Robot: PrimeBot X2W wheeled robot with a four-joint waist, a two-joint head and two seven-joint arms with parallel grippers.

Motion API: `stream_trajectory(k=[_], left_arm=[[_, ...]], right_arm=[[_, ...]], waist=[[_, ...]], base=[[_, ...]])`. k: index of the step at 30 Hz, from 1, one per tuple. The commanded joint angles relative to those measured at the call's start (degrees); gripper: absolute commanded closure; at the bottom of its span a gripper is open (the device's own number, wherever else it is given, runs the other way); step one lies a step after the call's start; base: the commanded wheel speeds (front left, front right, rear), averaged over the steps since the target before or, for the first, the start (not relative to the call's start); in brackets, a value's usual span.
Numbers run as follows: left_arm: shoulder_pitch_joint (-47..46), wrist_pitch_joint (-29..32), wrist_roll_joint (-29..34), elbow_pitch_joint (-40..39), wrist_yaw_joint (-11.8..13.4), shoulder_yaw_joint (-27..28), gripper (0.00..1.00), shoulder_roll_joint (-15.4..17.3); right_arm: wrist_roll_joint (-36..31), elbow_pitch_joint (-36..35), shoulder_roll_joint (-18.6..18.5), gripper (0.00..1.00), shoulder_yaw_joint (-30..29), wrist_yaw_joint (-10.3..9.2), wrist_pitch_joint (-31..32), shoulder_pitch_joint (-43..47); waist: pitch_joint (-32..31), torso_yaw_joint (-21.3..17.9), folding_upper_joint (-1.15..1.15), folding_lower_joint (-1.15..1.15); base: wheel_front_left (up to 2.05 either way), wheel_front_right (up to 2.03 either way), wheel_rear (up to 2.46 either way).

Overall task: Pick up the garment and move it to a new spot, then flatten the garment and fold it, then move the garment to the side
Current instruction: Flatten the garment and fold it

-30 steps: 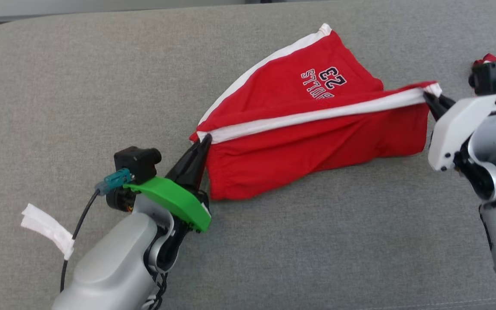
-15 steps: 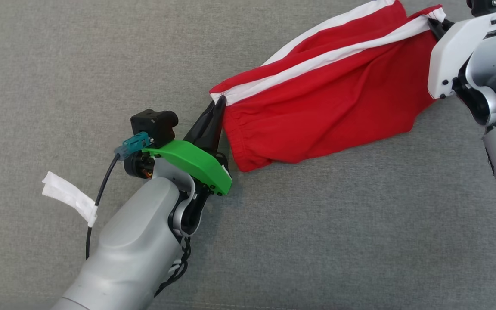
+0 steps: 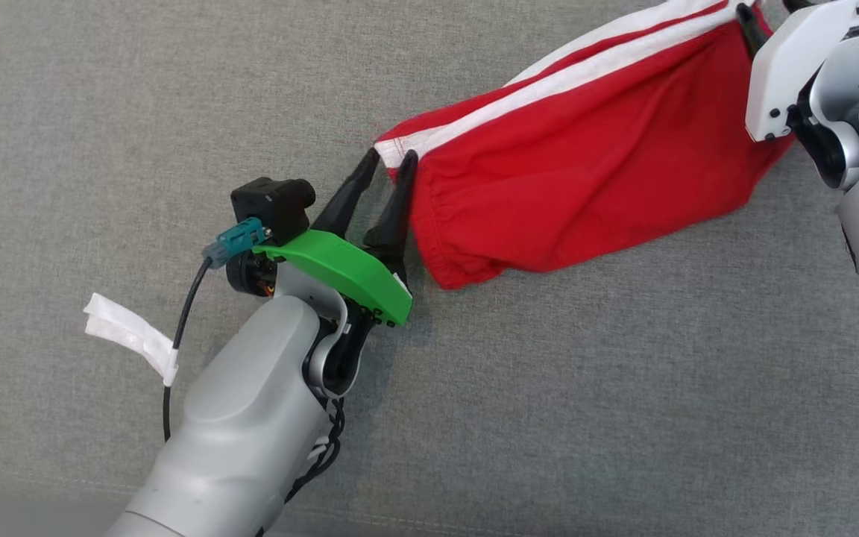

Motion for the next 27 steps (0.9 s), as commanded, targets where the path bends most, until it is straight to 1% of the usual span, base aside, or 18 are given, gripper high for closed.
stream_trajectory(k=[1,6,8,10,13,17,22,27], left_arm=[[0.4,-0.2,0.8,-0.4,-0.5,0.8,0.00,0.0],[2.5,-0.1,3.3,-2.9,-1.4,3.3,0.00,-0.2],[4.0,-0.2,5.5,-5.0,-1.7,5.0,0.00,0.0],[6.3,-0.2,7.6,-7.6,-1.9,7.3,0.00,0.4],[10.8,-0.1,12.8,-12.9,-2.3,12.3,0.00,1.0],[17.0,-0.1,20.0,-18.8,-2.8,19.3,0.00,0.7],[22.4,-0.1,26.1,-23.4,-3.1,26.9,0.00,0.0],[24.7,-0.1,28.5,-24.7,-3.2,30.8,0.00,-0.4]], right_arm=[[0.0,0.7,0.0,0.00,0.1,-0.10,-1.0,-0.8],[1.7,2.2,0.1,0.00,1.0,-0.11,-3.1,-0.7],[3.0,2.5,0.0,0.00,1.4,-0.10,-3.5,0.0],[4.2,2.7,-0.4,0.00,1.9,-0.11,-3.6,0.9],[6.5,2.5,-1.1,0.00,2.3,-0.10,-3.8,2.3],[9.6,2.4,-2.1,0.00,2.2,-0.10,-3.5,4.2],[12.4,2.9,-3.2,0.00,0.9,-0.10,-2.6,4.9],[13.6,5.2,-3.9,0.00,-1.1,-0.10,-1.8,4.4]], waist=[[-0.4,-0.1,0.00,0.00],[-2.4,-0.4,0.00,0.00],[-3.6,-0.5,0.00,0.00],[-4.9,-0.5,0.00,0.00],[-6.8,-0.2,0.00,0.00],[-8.4,0.5,0.00,0.00],[-7.6,1.8,0.00,0.00],[-5.4,3.4,0.00,0.00]], base=[[0.00,0.00,0.00],[0.00,0.00,0.00],[0.00,0.00,0.00],[0.00,0.00,0.00],[0.00,0.00,0.00],[0.00,0.00,0.00],[0.00,0.00,0.00],[0.00,0.00,0.00]])
